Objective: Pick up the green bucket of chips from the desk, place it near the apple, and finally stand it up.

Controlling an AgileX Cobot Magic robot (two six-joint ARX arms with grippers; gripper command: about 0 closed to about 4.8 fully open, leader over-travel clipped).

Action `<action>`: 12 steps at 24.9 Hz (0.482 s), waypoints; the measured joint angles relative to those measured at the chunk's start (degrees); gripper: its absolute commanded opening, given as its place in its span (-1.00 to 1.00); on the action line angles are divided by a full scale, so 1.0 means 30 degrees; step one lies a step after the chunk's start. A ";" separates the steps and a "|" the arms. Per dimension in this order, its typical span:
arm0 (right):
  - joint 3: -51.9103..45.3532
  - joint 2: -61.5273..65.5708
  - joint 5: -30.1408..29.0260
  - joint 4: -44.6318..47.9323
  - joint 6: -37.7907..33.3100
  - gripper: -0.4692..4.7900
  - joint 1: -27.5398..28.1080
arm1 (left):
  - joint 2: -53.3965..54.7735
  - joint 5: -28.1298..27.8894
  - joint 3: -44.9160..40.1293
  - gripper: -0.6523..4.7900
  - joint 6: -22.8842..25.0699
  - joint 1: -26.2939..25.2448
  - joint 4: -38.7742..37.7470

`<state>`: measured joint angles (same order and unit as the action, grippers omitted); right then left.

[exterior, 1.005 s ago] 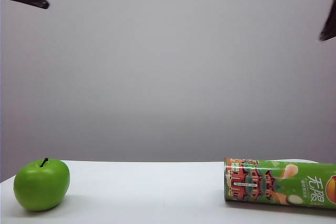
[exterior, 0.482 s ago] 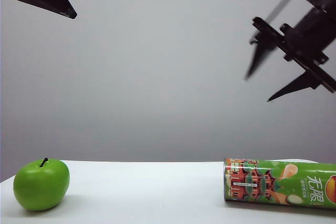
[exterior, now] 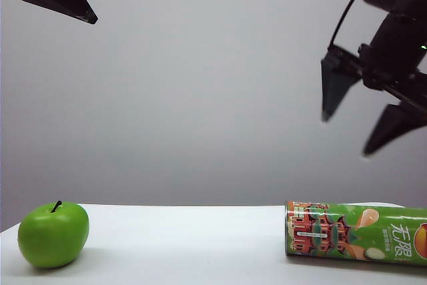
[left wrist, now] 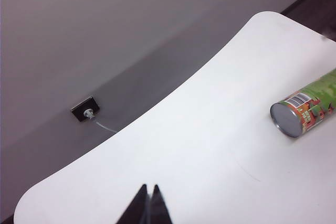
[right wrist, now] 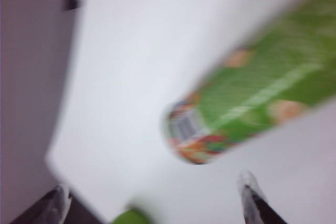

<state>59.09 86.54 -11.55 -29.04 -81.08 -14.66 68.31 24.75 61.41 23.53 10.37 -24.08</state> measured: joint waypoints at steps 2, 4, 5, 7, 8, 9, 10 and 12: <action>0.0000 0.0000 0.0852 -0.1472 -0.0189 1.00 -0.0379 | 0.0000 -0.0240 0.0000 -0.78 -0.0015 0.0007 0.0000; -0.0007 0.0000 0.2280 -0.2951 -0.0401 1.00 -0.0816 | 0.0000 -0.0357 0.0000 -0.78 -0.0342 0.0007 -0.0007; -0.0124 -0.0007 0.3388 -0.3840 -0.1311 1.00 -0.1013 | 0.0000 -0.0408 0.0000 -0.78 -0.0750 0.0007 -0.0044; -0.0321 0.0015 0.3832 -0.2900 -0.3373 1.00 -0.0911 | 0.0000 -0.0452 0.0000 -0.78 -0.0933 0.0007 -0.0080; -0.0342 0.0233 0.4073 -0.1778 -0.4379 1.00 -0.0889 | 0.0000 -0.0452 0.0000 -0.78 -0.1173 0.0015 -0.0080; -0.0335 0.0539 0.4175 -0.0918 -0.5115 1.00 -0.0896 | 0.0007 -0.0452 0.0000 -0.78 -0.1326 0.0029 -0.0109; -0.0335 0.1129 0.4153 0.0007 -0.5887 1.00 -0.0911 | 0.0007 -0.0466 0.0000 -0.78 -0.1625 0.0168 -0.0182; -0.0328 0.2200 0.3759 0.0772 -0.6506 1.00 -0.0925 | 0.0007 -0.0459 0.0000 -0.78 -0.1807 0.0364 -0.0219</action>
<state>58.11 93.14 -0.27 -26.72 -100.60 -17.43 68.34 23.38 61.41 18.11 11.46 -24.73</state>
